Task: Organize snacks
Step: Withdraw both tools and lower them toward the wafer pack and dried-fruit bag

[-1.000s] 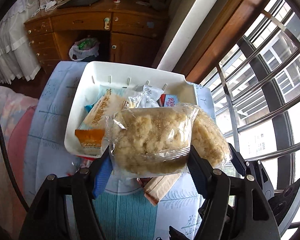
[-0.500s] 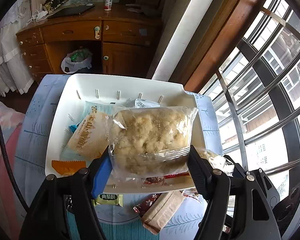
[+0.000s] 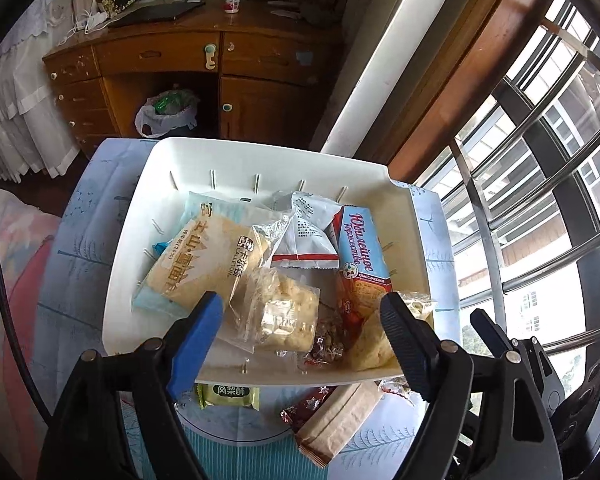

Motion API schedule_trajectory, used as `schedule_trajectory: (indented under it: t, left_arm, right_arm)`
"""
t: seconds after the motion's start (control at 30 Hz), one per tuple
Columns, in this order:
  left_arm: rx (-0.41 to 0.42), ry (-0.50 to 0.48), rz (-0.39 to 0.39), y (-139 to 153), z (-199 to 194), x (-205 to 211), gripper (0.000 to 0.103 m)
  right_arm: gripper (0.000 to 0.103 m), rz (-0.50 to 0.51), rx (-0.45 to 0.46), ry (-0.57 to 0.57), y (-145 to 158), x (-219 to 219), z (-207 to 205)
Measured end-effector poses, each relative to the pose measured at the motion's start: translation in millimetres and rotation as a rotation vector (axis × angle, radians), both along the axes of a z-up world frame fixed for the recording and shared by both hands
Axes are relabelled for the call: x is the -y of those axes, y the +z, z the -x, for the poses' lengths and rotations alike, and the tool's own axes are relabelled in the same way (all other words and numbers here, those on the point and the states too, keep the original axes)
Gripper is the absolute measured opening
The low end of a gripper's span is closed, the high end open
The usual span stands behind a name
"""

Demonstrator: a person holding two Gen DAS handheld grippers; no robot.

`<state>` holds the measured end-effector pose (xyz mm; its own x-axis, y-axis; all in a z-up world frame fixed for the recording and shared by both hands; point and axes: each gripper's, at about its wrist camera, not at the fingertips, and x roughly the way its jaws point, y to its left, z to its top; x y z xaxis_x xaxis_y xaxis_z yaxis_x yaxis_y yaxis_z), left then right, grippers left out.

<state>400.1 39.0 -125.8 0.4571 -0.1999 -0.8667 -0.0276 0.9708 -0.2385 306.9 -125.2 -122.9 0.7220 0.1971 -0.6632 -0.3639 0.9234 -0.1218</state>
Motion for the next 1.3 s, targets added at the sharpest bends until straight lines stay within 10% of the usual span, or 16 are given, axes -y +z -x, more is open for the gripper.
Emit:
schedule_trajectory:
  t: [0.8,1.3]
  left_arm:
    - [0.023,0.053,-0.034,26,82,-67,0.08]
    - [-0.147,0.029,-0.059,-26,105,-115,0.08]
  right_arm:
    - [0.06,-0.13,-0.144,-0.108,26,6,36]
    - [0.064,-0.318,-0.474,-0.266,-17,6,60]
